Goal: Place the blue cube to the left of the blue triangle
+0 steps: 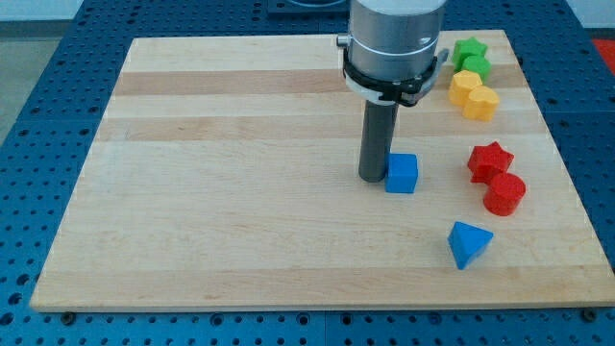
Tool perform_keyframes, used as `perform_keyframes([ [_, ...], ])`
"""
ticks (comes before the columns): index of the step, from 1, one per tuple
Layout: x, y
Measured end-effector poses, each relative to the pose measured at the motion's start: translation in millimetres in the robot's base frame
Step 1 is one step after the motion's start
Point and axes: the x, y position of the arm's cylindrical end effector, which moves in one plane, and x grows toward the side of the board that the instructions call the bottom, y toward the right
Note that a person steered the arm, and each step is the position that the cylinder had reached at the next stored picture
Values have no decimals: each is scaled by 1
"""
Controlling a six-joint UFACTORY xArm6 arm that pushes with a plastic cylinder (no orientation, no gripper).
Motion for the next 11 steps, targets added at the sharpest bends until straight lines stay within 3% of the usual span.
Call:
perform_keyframes([
  [2, -41, 19],
  [3, -27, 32],
  [5, 48, 32],
  [11, 72, 33],
])
